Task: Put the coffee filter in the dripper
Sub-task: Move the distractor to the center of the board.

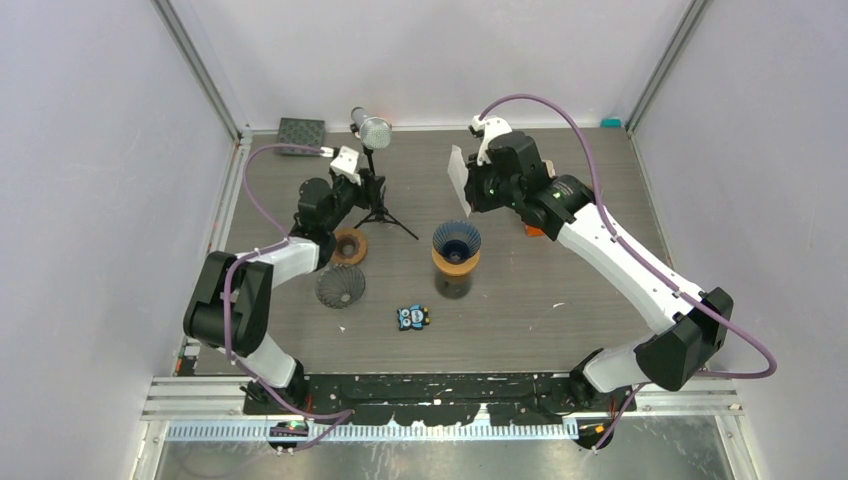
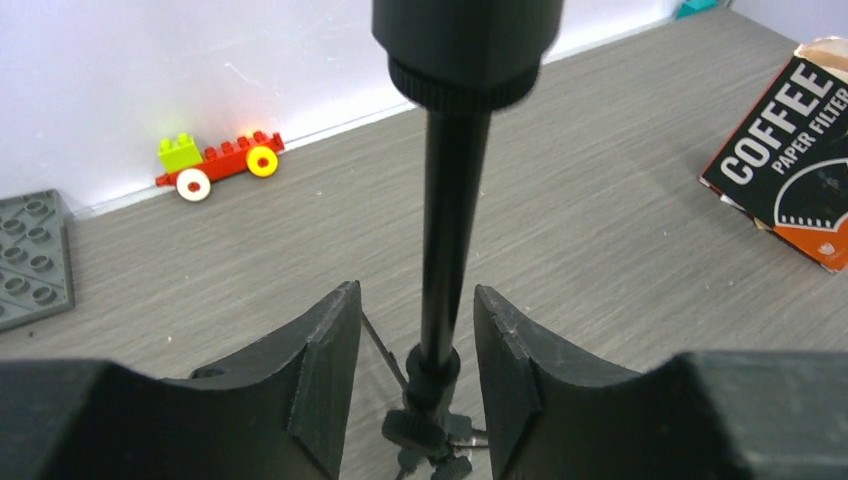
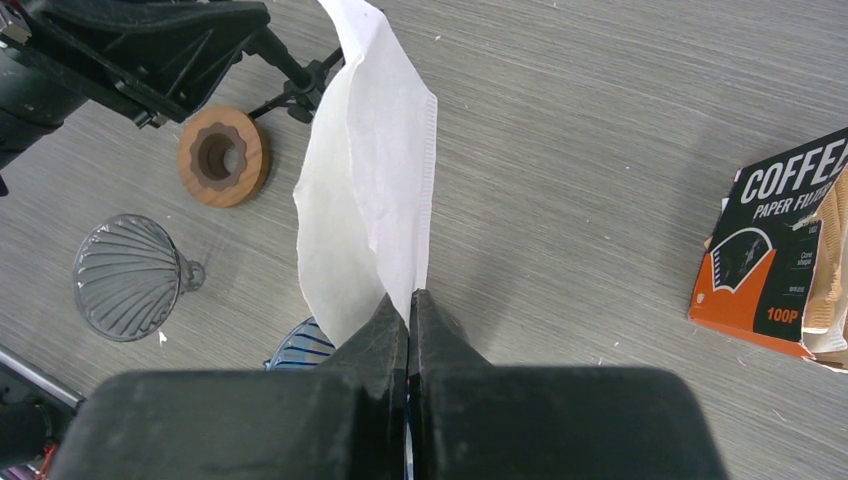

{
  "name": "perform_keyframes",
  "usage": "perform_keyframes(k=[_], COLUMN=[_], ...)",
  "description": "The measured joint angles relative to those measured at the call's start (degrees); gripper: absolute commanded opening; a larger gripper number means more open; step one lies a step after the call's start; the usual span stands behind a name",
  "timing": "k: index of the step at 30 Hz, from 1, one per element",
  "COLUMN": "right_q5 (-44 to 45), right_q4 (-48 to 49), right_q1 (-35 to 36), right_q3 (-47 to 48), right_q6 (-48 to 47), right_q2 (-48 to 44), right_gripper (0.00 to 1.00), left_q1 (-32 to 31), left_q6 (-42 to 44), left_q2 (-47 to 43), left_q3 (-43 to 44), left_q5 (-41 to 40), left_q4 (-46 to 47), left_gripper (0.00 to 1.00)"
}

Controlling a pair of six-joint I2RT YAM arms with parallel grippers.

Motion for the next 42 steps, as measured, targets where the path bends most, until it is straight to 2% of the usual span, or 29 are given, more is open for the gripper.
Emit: perform_keyframes(k=[11, 21, 38, 42], right_q5=[-1.44, -2.78, -3.02, -3.04], right_q4=[-0.02, -0.02, -0.02, -0.02], right_q1=[-1.14, -2.03, -2.78, -3.02], right_q3=[0.0, 0.0, -0.31, -0.31], right_q6=[0.0, 0.04, 0.26, 0.26], right_q2=[0.0, 0.0, 0.0, 0.0], right_gripper=[0.0, 0.0, 0.0, 0.0], left_q1=[0.79, 2.03, 7.96, 9.16], left_q6=[-0.07, 1.09, 2.78, 2.99], left_q2=[4.83, 6.88, 13.16, 14.25], left_q3=[1.79, 2.14, 8.98, 10.29], left_q5=[-0.44, -1.05, -3.5, -3.87], left_q4=[4.59, 7.32, 7.93, 8.02], left_gripper=[0.37, 0.34, 0.35, 0.4])
